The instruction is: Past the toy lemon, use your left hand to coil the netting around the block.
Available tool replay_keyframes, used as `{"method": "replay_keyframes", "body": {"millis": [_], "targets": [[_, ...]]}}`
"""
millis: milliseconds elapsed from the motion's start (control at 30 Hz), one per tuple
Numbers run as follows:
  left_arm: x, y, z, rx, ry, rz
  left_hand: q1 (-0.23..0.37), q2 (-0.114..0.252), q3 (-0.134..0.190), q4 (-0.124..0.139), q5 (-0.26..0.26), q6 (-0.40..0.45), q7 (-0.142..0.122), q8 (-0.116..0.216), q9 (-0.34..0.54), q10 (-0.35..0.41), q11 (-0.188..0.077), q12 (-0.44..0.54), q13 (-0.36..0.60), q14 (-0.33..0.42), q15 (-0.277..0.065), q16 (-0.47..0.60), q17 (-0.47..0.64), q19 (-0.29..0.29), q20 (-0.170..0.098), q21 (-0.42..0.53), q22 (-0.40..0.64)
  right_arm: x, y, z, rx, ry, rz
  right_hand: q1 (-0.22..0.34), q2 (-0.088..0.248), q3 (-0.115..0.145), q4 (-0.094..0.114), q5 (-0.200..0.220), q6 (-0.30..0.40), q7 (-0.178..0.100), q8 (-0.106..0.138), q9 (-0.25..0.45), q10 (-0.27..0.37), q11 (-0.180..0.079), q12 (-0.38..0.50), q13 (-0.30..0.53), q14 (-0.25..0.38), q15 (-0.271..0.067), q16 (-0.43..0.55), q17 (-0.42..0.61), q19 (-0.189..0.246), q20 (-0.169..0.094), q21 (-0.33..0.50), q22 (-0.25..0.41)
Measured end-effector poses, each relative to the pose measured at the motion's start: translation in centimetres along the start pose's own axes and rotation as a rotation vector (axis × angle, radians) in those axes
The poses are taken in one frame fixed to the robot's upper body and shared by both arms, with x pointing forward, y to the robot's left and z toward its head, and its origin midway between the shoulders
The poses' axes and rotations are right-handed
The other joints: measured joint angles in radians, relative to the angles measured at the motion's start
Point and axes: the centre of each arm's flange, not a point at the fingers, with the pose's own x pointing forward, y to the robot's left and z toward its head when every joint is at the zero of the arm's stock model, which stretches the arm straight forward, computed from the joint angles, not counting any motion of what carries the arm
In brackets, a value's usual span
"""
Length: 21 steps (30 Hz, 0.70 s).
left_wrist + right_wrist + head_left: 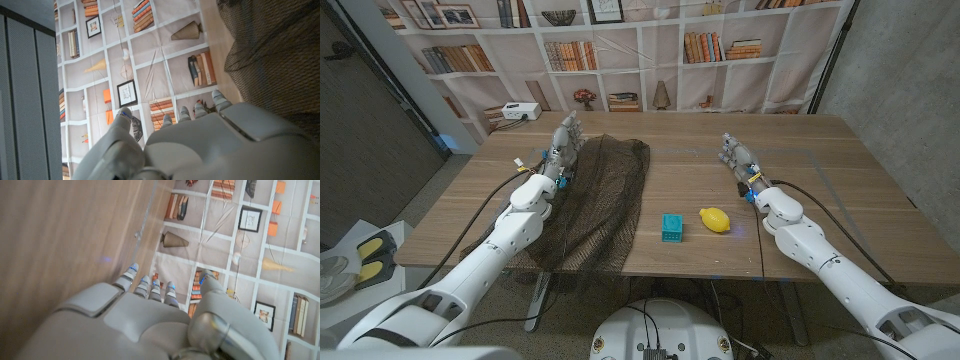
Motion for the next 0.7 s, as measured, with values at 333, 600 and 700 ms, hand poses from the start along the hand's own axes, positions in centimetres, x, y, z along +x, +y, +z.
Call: {"method": "replay_keyframes", "body": {"millis": [333, 600, 700], "targets": [[-0.9, 3.5, -1.5, 0.036, 0.021, -0.081, 0.001, -0.002, 0.0, 0.0, 0.0, 0.004, -0.005, 0.007, 0.0, 0.0, 0.0, 0.004, -0.003, 0.002, -0.002, 0.005, 0.0, 0.009, 0.002, 0.008, 0.0, -1.4, 4.1, 3.9, -0.09, -0.112, -0.085, 0.002, 0.003, 0.0, 0.0, 0.0, 0.013, -0.005, 0.004, 0.0, 0.001, 0.0, 0.0, -0.003, 0.0, 0.0, 0.0, -0.003, 0.012, -0.008, 0.008, 0.0], [-1.1, 3.2, -1.4, 0.101, 0.029, -0.117, 0.009, -0.009, 0.002, -0.009, 0.0, 0.004, -0.006, 0.019, 0.0, 0.0, 0.0, 0.018, -0.003, 0.028, -0.002, 0.012, 0.0, 0.028, 0.006, 0.016, 0.0, -2.0, 3.4, 5.7, -0.137, -0.166, -0.147, -0.003, -0.003, 0.0, 0.0, 0.0, 0.047, 0.001, 0.011, 0.0, 0.037, 0.019, 0.0, -0.008, 0.007, 0.006, 0.0, -0.012, 0.025, -0.003, 0.008, -0.003], [-1.2, 2.6, -0.9, 0.139, 0.027, -0.124, 0.014, -0.015, 0.005, -0.012, 0.0, 0.004, -0.006, 0.019, 0.0, 0.0, 0.0, 0.025, -0.007, 0.042, -0.002, 0.012, -0.003, 0.04, 0.005, 0.021, 0.0, -2.1, 2.8, 6.1, -0.147, -0.177, -0.152, -0.003, -0.003, 0.0, 0.0, 0.0, 0.053, 0.007, 0.015, 0.0, 0.047, 0.029, 0.001, -0.01, 0.017, 0.005, 0.0, -0.017, 0.028, 0.0, 0.008, -0.003]]}}
